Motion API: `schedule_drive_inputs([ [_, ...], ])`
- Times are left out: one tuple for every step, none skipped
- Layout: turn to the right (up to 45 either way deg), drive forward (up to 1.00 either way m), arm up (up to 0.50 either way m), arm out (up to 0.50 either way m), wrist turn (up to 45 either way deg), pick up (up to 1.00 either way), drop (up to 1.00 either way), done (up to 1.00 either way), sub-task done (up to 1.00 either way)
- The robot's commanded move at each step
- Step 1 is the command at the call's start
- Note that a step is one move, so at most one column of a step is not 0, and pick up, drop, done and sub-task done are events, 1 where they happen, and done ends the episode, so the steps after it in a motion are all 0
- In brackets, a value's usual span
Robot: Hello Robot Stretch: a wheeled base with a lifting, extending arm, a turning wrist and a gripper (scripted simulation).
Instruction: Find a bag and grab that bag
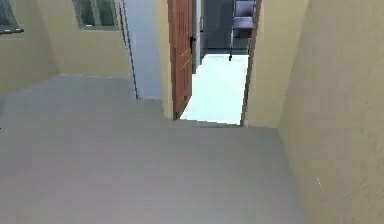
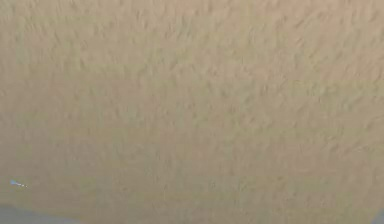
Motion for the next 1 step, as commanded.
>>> schedule_drive_inputs([
  [0.0, 1.00, 0.00, 0.00, 0.0, 0.00, 0.00, 0.00, 0.00],
])
